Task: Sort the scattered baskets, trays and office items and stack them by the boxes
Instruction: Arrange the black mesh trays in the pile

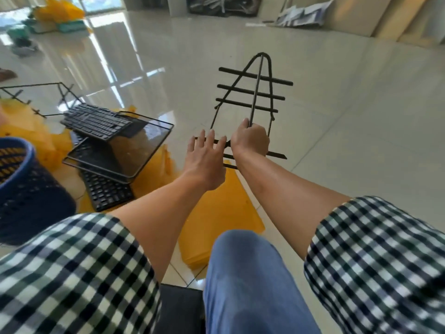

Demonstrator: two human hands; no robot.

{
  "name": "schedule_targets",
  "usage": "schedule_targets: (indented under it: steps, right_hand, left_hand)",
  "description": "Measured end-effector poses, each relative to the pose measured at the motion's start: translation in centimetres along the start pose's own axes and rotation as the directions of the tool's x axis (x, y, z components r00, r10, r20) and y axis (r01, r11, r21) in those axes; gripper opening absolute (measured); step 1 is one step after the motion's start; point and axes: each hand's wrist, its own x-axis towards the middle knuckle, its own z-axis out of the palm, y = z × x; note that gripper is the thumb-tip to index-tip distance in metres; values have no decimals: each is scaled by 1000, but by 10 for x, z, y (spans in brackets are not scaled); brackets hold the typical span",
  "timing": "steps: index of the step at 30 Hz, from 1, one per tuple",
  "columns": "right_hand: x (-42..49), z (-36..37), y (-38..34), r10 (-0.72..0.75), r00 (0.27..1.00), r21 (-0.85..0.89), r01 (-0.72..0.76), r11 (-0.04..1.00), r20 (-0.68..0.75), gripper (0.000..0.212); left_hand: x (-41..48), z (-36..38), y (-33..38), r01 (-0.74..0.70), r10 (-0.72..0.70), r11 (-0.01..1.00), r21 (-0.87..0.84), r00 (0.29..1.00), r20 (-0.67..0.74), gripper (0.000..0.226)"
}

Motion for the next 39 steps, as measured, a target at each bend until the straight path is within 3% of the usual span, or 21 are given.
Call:
schedule_targets:
  steps: [7,14,22,32,36,39]
  right_hand:
    - [44,-19,41,237,967,83,-229,970,-95,44]
    - [76,-32,75,435,889,209,-403,891,-141,52]
    - [91,-41,86,606,795,451,-536,713,-13,49]
    - [129,-77,86,551,834,350,-505,789,-38,46]
    - [129,-71,110,486,866,162,-467,870,-118,62]
    - [117,-61,140,479,861,15,-484,875,-172,66]
  left_hand:
    - [6,25,58,-55,72,992,-113,986,149,91]
    - [-3,50,68,-105,145,984,-146,941,304,89]
    - [-8,60,51,-47,98,990,-132,908,408,88]
    - [-9,67,51,-51,103,991,-122,876,472,87]
    - [-10,69,51,-54,107,991,-124,871,479,85]
    - [-17,72,42,-19,80,992,-128,868,491,82]
